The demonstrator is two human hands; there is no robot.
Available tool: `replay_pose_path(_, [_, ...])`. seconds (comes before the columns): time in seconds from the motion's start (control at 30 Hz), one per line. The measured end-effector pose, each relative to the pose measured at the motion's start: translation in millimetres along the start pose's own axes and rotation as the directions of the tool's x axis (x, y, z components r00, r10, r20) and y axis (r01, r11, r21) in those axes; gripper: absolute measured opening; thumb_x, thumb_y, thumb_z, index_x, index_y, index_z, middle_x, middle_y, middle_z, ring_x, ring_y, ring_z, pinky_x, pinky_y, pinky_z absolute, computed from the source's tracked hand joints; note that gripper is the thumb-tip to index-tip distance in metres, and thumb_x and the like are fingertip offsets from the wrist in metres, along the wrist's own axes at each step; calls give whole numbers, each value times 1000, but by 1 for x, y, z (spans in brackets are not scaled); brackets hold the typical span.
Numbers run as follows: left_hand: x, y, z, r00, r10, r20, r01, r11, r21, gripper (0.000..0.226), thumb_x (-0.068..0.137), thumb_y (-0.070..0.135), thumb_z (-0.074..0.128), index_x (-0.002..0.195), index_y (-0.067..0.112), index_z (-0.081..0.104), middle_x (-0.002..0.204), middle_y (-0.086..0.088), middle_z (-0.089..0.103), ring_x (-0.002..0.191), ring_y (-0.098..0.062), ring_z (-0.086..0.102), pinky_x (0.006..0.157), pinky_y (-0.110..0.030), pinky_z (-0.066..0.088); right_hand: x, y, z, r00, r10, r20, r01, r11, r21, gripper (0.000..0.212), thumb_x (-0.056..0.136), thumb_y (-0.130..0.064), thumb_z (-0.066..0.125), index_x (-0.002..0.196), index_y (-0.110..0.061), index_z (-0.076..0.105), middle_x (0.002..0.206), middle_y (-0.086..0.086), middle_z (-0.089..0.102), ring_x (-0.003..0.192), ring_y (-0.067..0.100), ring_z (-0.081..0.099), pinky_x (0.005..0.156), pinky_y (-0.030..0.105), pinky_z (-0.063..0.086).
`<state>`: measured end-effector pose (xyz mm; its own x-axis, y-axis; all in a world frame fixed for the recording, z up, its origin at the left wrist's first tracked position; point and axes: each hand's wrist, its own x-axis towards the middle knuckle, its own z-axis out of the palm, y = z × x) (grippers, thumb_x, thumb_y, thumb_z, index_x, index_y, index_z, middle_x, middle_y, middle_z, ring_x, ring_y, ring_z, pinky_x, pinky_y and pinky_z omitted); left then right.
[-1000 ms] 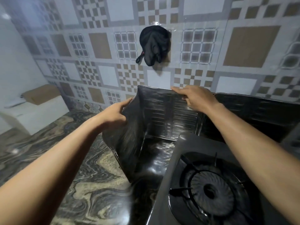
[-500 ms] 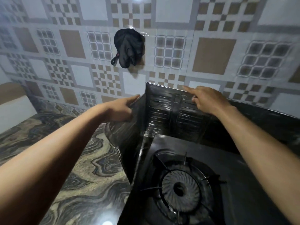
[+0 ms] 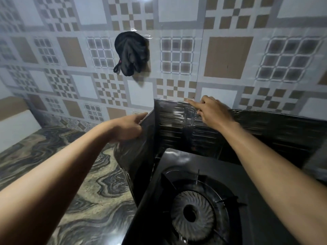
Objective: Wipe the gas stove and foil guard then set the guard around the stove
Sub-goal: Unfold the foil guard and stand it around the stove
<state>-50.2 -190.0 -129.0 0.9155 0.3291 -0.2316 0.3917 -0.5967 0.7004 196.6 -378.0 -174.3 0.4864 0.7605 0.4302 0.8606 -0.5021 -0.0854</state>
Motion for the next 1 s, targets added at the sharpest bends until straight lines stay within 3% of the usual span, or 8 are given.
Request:
replay_pose_path(0.17, [-4,19,6,999,-4,37,7,998,-68,64,80,-14,49,126,29,64,107,-10,73,93,-30,72,77,-44,61,-15,21,-33,998,19,64,-22,999,42,59,96,-11,58,145,-37,40,94,-3,53,108,26,54,89,41,48])
replay_pose_path(0.27, [-5,28,17,997,-31,77,35,998,-50,62,73,-7,52,120,30,67,106,-12,74,95,-34,71,80,-48,60,-20,32,-47,980,81,183,-84,996,9,62,94,-9,59,144,-41,41,127,11,60,125,29,51,102,42,44])
replay_pose_path(0.47, [1,29,40,999,-44,17,43,999,32,50,69,5,55,114,25,69,103,-8,74,95,-27,71,84,-43,60,-25,27,-47,960,123,251,-118,992,-35,65,91,-13,62,146,-40,39,128,8,65,113,27,60,92,37,51])
replay_pose_path(0.57, [1,26,43,996,-34,-88,43,994,104,64,68,22,69,131,23,60,122,-6,70,112,-27,65,98,-44,53,-19,8,-48,986,38,160,-29,998,-60,68,90,-32,66,150,-26,35,135,9,58,127,30,49,98,45,47])
replay_pose_path(0.63, [-1,22,44,987,-46,-152,63,992,111,77,73,19,73,145,18,47,139,-6,59,125,-27,58,107,-42,46,-8,-10,-45,995,-62,81,61,998,14,65,92,-26,64,150,-20,36,144,7,51,133,28,43,108,45,40])
replay_pose_path(0.77, [-5,15,49,991,-46,-124,67,984,165,41,77,6,60,113,23,65,101,-4,75,93,-22,71,86,-42,58,19,-43,-25,962,-247,117,234,965,114,61,93,-10,61,149,-22,38,157,0,34,146,19,28,118,37,23])
replay_pose_path(0.87, [-10,22,56,986,-35,-160,74,967,243,25,79,10,57,101,16,67,95,-7,73,93,-25,68,77,-35,53,34,-51,-9,940,-313,133,296,946,135,40,93,-23,63,133,-24,54,148,1,48,139,22,39,112,43,34])
replay_pose_path(1.0, [-6,23,60,968,-49,-245,123,947,296,26,82,19,54,106,16,63,104,-8,70,97,-28,64,75,-32,46,45,-54,6,965,-261,23,257,960,106,20,91,-35,63,105,-24,54,109,3,63,97,28,60,75,44,52])
